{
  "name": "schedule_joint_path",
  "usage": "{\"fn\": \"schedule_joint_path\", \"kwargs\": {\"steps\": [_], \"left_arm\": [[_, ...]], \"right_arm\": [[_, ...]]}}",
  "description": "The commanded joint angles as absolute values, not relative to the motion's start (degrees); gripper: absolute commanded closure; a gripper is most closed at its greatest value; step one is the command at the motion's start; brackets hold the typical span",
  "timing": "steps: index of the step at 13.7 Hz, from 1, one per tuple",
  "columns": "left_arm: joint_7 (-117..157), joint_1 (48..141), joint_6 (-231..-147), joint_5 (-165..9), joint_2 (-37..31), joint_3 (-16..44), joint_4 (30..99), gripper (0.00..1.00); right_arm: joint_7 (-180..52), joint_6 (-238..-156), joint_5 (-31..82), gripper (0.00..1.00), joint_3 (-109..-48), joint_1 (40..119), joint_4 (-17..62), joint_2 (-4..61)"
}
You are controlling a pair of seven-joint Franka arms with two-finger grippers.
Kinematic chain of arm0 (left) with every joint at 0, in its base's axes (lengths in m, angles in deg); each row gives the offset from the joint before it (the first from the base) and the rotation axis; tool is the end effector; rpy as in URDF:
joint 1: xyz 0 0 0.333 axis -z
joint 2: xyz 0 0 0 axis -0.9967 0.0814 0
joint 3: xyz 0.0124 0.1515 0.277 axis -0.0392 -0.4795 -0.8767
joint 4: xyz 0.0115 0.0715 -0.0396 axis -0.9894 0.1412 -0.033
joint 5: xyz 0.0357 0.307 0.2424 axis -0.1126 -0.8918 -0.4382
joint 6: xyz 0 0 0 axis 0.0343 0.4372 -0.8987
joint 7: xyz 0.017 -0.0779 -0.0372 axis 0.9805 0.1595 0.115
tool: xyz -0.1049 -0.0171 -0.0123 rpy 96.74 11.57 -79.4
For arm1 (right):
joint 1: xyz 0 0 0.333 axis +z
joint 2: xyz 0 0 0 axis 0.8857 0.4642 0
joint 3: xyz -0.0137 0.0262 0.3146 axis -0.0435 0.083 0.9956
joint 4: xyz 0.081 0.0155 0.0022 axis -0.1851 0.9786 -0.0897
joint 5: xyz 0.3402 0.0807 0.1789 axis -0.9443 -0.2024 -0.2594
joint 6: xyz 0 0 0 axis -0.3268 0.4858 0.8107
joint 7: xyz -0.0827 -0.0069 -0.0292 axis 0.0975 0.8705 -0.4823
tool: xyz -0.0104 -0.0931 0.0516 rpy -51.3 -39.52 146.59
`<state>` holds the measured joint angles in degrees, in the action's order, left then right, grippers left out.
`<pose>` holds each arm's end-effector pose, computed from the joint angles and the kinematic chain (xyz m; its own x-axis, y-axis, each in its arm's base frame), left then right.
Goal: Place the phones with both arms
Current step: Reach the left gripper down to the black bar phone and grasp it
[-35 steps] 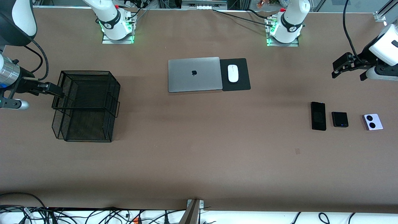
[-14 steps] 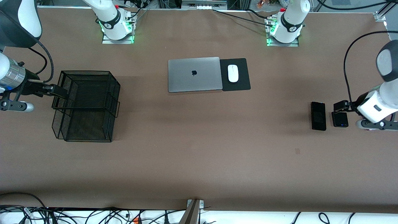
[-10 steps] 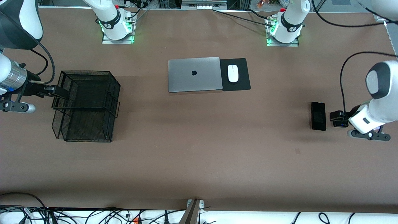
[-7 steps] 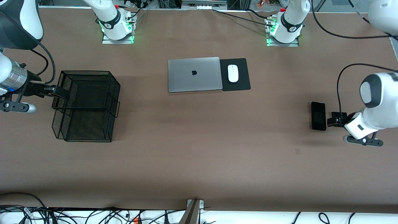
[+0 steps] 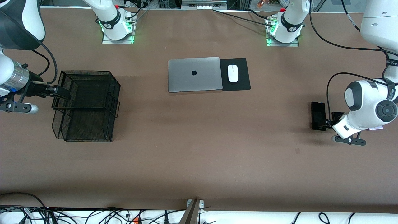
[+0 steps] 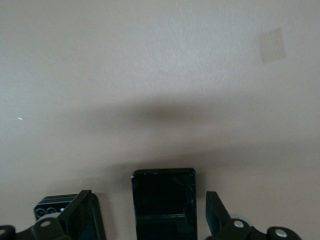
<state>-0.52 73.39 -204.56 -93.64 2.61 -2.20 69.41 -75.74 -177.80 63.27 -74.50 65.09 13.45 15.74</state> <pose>0.6307 0.1172 0.2280 0.9859 -0.1450 -0.0839 -0.1495 -0.9875 -0.0492 0.6102 0.0142 0.5284 0.9930 -0.0945 -0.0712 -0.0928 -0.9953 0.0280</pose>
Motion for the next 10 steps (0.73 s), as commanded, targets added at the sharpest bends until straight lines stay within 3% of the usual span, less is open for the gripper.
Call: {"fn": "schedule_joint_path", "kwargs": {"steps": [1, 4, 10], "left_arm": [[-0.8, 72.0, -209.4, -94.6, 0.3, -2.0, 75.9, 0.00], [-0.8, 70.7, -214.7, -94.7, 0.2, -2.0, 80.9, 0.00], [2.5, 71.0, -214.7, -94.7, -0.5, -1.9, 82.7, 0.00]], "right_arm": [[-76.3, -176.9, 63.7, 0.00, -74.5, 65.3, 12.1, 16.3], [-76.3, -176.9, 63.7, 0.00, -74.4, 65.3, 12.1, 16.3], [-76.8, -176.8, 63.6, 0.00, -74.4, 65.3, 12.1, 16.3]]}}
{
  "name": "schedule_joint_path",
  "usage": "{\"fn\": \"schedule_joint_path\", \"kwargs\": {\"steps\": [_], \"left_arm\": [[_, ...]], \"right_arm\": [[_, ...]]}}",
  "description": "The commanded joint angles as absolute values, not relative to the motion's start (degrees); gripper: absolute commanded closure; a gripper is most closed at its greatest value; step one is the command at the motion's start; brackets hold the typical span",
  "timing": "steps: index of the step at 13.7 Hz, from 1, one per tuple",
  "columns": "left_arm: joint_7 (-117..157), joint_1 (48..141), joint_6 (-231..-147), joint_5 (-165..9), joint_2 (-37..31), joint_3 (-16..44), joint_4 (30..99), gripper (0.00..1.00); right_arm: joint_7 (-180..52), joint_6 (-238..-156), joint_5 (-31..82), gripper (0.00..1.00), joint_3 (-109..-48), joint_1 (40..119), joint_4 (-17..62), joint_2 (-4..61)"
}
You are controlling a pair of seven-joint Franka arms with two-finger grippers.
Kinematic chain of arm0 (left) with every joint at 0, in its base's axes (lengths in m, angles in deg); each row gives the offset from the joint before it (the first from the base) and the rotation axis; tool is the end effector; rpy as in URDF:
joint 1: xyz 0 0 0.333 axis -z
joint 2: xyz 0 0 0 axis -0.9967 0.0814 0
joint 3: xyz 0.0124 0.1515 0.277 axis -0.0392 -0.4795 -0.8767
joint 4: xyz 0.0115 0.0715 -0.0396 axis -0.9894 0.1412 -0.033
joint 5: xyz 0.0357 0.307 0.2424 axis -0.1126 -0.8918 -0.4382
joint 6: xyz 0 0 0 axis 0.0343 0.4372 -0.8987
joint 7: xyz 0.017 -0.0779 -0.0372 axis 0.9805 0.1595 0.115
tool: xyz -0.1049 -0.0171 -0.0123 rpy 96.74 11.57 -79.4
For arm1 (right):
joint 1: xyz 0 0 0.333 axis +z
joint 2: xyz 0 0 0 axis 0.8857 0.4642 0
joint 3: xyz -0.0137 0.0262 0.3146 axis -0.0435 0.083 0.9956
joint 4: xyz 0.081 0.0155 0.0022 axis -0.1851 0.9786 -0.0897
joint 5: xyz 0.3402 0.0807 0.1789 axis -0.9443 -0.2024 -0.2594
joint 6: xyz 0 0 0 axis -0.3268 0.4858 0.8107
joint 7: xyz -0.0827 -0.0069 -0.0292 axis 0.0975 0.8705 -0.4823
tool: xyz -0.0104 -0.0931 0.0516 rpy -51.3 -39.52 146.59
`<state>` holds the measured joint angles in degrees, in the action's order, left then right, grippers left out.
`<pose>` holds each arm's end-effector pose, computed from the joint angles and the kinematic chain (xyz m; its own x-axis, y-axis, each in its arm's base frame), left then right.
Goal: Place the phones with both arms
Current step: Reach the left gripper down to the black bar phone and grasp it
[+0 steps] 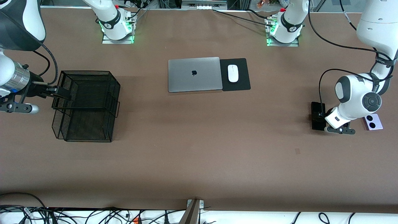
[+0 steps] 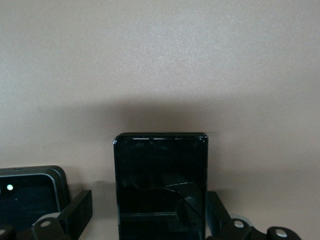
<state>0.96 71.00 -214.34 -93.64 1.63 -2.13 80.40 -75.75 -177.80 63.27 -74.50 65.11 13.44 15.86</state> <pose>0.5799 0.1285 0.1783 0.9922 -0.0937 -0.0825 -0.0969 -0.9947 -0.0344 0.6106 0.0145 0.5272 0.9929 -0.0944 -0.0731 -0.0925 -0.9953 0.0283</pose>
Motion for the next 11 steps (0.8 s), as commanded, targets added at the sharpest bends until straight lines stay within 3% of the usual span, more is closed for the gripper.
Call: {"fn": "schedule_joint_path", "kwargs": {"steps": [1, 11], "left_arm": [[2.7, 71.0, -215.1, -94.7, -0.5, -1.9, 83.3, 0.00], [4.0, 71.3, -216.8, -94.7, 1.1, -1.9, 84.4, 0.00]], "right_arm": [[-76.9, -176.8, 63.6, 0.00, -74.4, 65.3, 12.1, 16.3], [-76.8, -176.8, 63.5, 0.00, -74.5, 65.3, 12.1, 16.4]]}}
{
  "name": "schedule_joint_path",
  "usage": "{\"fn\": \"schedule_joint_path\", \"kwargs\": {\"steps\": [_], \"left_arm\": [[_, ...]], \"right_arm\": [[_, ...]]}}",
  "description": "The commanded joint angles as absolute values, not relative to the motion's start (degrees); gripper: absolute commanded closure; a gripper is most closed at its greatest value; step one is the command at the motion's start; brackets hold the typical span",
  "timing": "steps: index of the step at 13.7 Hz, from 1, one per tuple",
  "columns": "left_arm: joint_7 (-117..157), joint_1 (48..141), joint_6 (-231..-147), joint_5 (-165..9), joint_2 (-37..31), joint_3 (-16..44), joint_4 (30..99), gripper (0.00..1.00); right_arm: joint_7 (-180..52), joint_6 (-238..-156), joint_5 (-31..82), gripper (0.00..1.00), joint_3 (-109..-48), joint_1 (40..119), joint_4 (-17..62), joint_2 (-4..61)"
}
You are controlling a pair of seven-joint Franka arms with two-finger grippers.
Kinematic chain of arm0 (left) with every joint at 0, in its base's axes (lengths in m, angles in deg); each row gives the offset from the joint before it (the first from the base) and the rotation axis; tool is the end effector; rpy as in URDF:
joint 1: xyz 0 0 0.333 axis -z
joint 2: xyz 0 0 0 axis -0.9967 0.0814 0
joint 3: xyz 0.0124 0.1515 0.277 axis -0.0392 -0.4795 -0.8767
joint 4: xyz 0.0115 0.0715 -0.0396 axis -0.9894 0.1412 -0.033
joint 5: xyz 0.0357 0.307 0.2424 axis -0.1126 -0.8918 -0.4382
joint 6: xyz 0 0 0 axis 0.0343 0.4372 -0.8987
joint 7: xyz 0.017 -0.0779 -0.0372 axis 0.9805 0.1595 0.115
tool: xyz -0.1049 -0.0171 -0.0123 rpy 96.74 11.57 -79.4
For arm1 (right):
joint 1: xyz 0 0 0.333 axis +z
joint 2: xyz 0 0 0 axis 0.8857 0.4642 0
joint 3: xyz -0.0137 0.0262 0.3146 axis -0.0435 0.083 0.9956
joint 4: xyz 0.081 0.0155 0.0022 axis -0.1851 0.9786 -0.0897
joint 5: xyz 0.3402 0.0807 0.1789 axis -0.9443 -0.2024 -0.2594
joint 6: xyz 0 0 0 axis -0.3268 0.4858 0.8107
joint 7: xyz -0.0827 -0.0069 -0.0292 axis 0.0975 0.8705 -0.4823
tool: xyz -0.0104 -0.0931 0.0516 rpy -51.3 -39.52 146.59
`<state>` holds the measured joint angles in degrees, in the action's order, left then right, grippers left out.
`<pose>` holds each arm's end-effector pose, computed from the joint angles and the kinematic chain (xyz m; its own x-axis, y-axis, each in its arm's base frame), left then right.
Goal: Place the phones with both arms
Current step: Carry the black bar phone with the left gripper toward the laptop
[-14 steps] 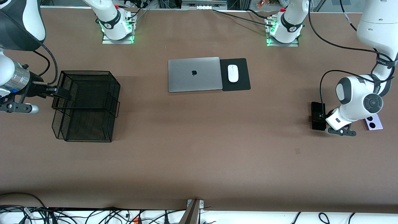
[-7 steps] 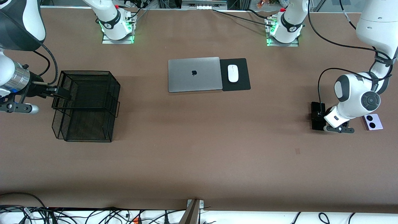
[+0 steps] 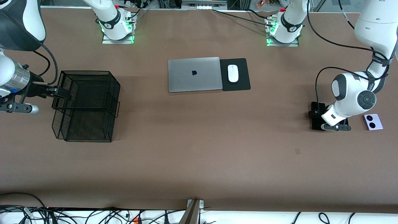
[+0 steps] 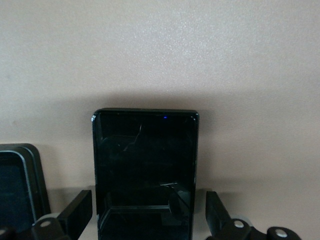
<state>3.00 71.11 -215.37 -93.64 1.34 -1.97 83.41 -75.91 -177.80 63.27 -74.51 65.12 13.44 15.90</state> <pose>0.5632 0.1213 0.1640 0.9919 -0.0652 -0.1086 -0.0684 -0.9973 -0.0261 0.6108 0.0145 0.5268 0.9925 -0.0972 -0.0737 -0.0953 -0.9950 0.0286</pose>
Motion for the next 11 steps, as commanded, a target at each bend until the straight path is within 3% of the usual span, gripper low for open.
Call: {"fn": "schedule_joint_path", "kwargs": {"steps": [1, 3, 6, 8, 11], "left_arm": [[4.0, 71.3, -216.9, -94.7, 1.5, -1.9, 84.2, 0.00], [4.0, 71.3, -216.9, -94.7, 1.7, -1.9, 84.0, 0.02], [3.9, 71.0, -217.0, -94.7, 2.4, -1.9, 83.2, 0.35], [3.8, 70.7, -216.9, -94.7, 2.7, -1.9, 82.4, 0.62], [3.7, 70.3, -216.9, -94.7, 2.6, -2.0, 82.3, 0.83]], "right_arm": [[-76.8, -176.8, 63.5, 0.00, -74.4, 65.3, 12.1, 16.3], [-76.8, -176.8, 63.5, 0.00, -74.4, 65.3, 12.1, 16.3], [-76.8, -176.8, 63.5, 0.00, -74.4, 65.3, 12.1, 16.4], [-76.8, -176.8, 63.5, 0.00, -74.4, 65.3, 12.1, 16.4], [-76.8, -176.8, 63.5, 0.00, -74.4, 65.3, 12.2, 16.4]]}}
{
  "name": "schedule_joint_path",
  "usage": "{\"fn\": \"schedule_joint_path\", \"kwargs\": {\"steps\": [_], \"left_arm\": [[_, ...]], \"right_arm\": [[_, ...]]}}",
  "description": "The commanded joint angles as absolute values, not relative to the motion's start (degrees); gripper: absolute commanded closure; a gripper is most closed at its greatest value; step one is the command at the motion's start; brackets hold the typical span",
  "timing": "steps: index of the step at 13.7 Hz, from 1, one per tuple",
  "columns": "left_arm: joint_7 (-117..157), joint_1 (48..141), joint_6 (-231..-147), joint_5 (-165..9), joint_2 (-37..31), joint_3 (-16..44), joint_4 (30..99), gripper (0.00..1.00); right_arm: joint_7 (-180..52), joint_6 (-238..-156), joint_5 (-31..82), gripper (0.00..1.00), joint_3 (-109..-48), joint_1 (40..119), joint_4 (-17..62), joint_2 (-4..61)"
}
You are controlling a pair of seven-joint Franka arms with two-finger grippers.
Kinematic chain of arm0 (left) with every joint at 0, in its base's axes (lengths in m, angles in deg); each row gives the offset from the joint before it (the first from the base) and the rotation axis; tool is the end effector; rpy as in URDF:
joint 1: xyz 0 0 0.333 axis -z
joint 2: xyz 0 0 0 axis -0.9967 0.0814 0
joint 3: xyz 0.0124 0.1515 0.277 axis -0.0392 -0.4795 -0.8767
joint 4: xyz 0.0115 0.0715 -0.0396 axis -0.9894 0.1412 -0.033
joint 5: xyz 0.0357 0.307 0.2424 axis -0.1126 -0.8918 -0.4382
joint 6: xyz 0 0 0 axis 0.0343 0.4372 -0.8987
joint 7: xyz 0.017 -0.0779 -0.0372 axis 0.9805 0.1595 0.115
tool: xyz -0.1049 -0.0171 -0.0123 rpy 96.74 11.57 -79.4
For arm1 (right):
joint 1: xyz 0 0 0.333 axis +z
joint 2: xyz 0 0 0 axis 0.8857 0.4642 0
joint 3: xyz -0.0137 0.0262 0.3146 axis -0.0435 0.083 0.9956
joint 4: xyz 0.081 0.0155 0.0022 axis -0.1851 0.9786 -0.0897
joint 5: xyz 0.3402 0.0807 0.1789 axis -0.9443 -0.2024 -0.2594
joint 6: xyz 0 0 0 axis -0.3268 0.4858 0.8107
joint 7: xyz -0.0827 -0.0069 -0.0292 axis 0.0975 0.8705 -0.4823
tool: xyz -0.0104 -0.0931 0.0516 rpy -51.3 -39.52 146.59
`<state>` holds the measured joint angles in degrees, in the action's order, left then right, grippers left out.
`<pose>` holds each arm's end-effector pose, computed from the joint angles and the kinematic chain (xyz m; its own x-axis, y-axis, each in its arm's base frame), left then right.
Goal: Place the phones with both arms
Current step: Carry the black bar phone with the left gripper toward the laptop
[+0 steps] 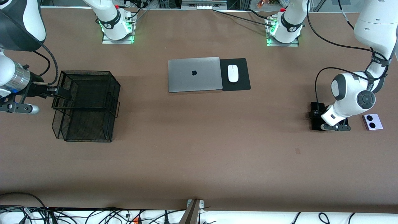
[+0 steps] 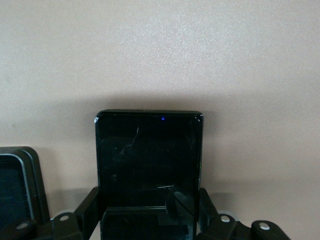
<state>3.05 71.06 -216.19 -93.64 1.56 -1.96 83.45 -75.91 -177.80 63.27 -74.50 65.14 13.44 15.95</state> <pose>0.5639 0.1216 0.1627 0.9930 -0.0642 -0.0989 -0.0672 -0.9974 -0.0273 0.6109 0.0148 0.5263 0.9925 -0.0966 -0.0746 -0.0947 -0.9951 0.0287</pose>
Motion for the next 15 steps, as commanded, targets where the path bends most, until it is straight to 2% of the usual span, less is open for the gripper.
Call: {"fn": "schedule_joint_path", "kwargs": {"steps": [1, 4, 8, 11, 15], "left_arm": [[3.5, 70.3, -216.5, -94.7, 2.3, -2.0, 82.0, 0.84], [3.6, 70.8, -211.6, -94.7, 0.6, -2.0, 78.8, 0.85], [6.1, 74.5, -197.7, -94.6, 1.0, -1.3, 66.5, 0.85], [13.8, 80.3, -196.9, -94.7, 2.9, -1.5, 62.5, 0.85], [23.4, 88.1, -197.0, -94.7, 5.3, -1.5, 60.7, 0.88]], "right_arm": [[-76.8, -176.8, 63.5, 0.00, -74.4, 65.3, 12.2, 16.4], [-76.9, -176.8, 63.5, 0.00, -74.4, 65.3, 12.2, 16.4], [-76.9, -176.8, 63.5, 0.00, -74.4, 65.3, 12.2, 16.4], [-76.8, -176.8, 63.5, 0.00, -74.4, 65.3, 12.2, 16.4], [-76.8, -176.8, 63.5, 0.00, -74.5, 65.3, 12.1, 16.4]]}}
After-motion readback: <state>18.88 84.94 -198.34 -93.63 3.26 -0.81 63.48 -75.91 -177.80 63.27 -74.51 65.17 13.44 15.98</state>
